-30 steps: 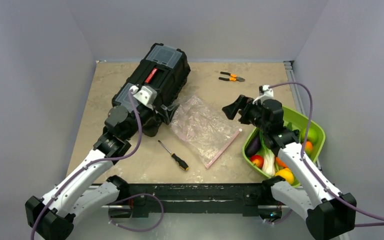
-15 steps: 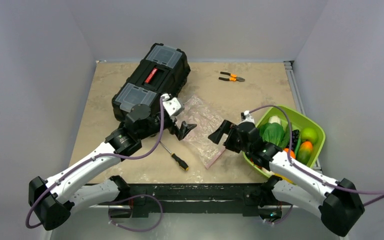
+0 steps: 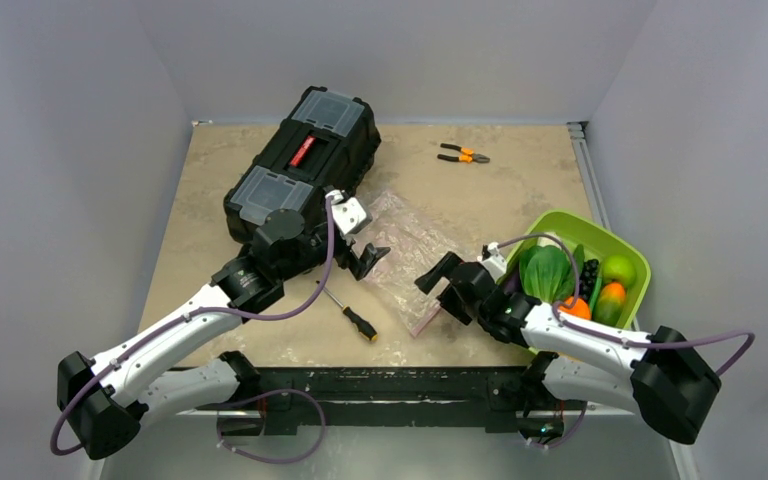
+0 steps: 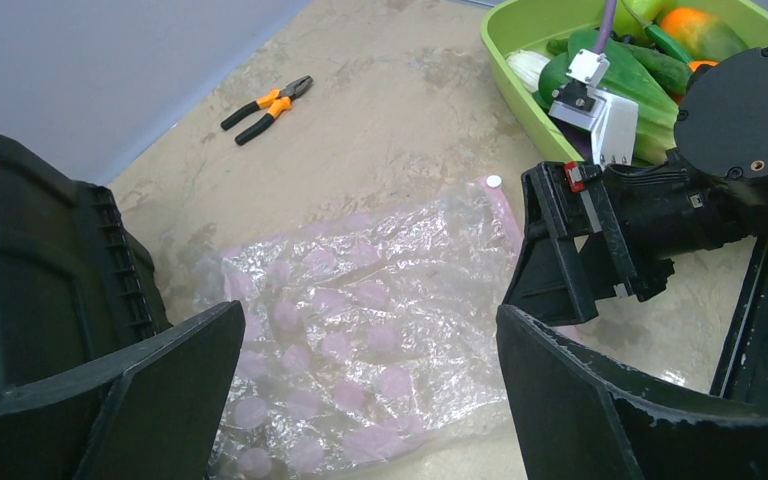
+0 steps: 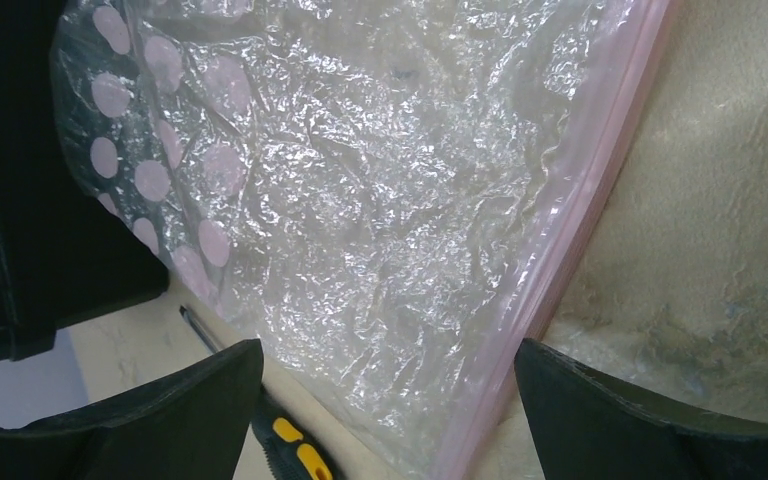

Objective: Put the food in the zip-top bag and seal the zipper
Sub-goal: Pick up the zipper food storage bag at the center of the board, then adjust the zipper food storage bag at the center of the board.

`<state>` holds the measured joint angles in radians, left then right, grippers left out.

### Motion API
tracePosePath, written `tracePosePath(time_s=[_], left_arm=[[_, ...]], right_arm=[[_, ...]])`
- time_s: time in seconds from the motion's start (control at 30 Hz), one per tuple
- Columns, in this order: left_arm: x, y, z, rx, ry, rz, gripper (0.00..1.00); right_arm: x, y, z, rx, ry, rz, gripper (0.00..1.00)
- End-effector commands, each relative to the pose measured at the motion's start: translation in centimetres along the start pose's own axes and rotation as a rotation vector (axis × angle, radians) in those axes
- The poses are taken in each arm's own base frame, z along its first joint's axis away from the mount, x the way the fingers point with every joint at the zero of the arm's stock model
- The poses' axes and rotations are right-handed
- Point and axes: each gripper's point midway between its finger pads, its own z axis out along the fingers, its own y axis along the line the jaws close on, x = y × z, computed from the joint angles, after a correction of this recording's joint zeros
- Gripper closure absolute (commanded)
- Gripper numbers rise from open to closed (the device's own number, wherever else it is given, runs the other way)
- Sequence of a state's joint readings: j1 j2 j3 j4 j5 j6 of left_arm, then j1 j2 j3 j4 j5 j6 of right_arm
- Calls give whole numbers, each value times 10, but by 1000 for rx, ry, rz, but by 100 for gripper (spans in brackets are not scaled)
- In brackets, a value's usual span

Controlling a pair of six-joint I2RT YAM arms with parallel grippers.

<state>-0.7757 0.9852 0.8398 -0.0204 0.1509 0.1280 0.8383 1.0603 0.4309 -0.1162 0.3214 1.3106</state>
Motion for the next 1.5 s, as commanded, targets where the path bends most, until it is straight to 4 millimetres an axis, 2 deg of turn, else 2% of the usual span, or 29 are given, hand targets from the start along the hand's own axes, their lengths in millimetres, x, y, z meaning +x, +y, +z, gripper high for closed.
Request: tracePosePath(time_s=[0.0,0.2,0.43,0.5,0.57,0.67,0.87,0.9,1.03,1.13,1.27,1.3,1.47], left_arm=[[-29,5,-2,-17,-70,35,3],[-27,5,0,-17,-64,32,3],[-25,4,3,-11,-57,26,4],[-22,4,5,-11,-47,27,4],[-21,4,5,-13,-44,29,4],[-22,5,5,-21,-44,33,4],[-26,10,4,-55,-49,23,4],[-28,12,3,-67,-51,23,4],[-33,27,-5,-155,-61,5,4],[-37,44,-13,-259,-72,-15,3],[-40,67,-26,-401,-65,-70,2],[-38,69,-29,-422,-50,-84,1],[-42,90,-46,-541,-65,-184,0]], right_arm=[[-9,10,4,-57,-62,111,2],[-15,7,1,-125,-101,225,15],[-21,4,3,-109,-134,259,17],[-22,1,6,-100,-151,267,20],[-22,-3,9,-100,-158,271,31],[-23,3,9,-132,-167,248,54],[-43,44,-6,-236,-226,91,93],[-48,53,-11,-262,-239,60,99],[-72,91,-43,-364,-323,-145,100],[-102,100,-72,-333,-434,-281,100],[-155,112,-130,-234,-594,-463,100],[-172,121,-153,-217,-641,-496,100],[-233,127,-226,-24,-798,-633,100]])
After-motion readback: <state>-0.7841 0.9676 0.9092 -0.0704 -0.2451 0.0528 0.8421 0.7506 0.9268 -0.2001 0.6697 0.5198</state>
